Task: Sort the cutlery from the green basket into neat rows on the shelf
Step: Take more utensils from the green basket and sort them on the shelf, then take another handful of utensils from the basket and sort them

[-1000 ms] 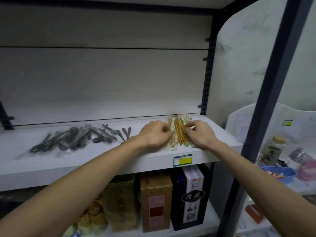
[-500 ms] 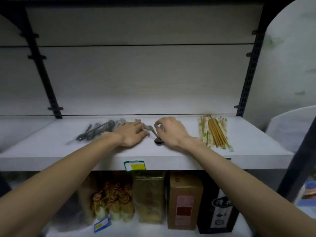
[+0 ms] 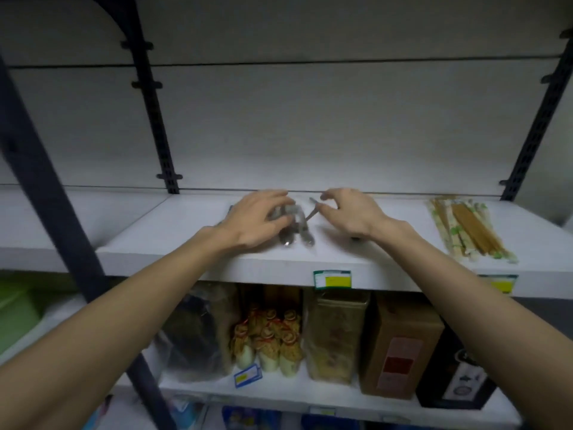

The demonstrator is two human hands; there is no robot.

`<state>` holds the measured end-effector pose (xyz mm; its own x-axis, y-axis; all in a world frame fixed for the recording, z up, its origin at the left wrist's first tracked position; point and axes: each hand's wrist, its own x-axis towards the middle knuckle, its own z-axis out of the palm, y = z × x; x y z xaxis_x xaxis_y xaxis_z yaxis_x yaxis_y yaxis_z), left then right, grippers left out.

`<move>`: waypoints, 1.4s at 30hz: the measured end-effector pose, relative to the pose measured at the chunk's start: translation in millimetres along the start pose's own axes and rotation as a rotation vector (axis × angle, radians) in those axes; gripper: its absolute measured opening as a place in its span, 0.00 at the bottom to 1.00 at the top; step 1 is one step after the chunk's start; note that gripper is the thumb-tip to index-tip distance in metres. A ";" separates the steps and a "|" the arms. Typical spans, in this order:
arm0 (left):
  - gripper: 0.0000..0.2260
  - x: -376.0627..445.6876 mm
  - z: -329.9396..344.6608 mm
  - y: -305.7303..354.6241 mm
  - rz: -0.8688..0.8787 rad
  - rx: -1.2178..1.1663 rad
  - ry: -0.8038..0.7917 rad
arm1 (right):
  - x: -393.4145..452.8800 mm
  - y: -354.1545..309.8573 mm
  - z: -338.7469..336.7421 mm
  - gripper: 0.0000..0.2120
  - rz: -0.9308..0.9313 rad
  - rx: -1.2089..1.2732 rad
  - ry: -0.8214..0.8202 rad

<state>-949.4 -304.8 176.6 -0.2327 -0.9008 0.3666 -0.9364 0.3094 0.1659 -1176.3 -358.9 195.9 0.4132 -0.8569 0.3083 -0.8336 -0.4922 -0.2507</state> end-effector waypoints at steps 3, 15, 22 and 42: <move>0.21 -32.1 -3.1 -14.9 -0.015 0.059 0.168 | -12.5 -36.6 16.9 0.20 -0.082 0.187 0.230; 0.11 -258.4 -39.8 -82.6 -0.284 0.368 0.583 | -85.2 -243.0 122.8 0.15 -0.515 0.583 0.371; 0.26 -416.4 -22.4 -221.8 -0.793 0.498 0.055 | -107.2 -374.4 261.1 0.24 -0.619 0.478 0.055; 0.18 -545.6 -93.2 -571.0 -0.869 0.283 0.046 | 25.9 -742.4 475.8 0.23 -0.486 0.208 -0.357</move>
<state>-263.3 38.4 -32.8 0.5889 -0.7668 0.2551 -0.8081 -0.5635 0.1718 -372.3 -88.7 -46.5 0.8531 -0.5087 0.1158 -0.4463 -0.8266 -0.3428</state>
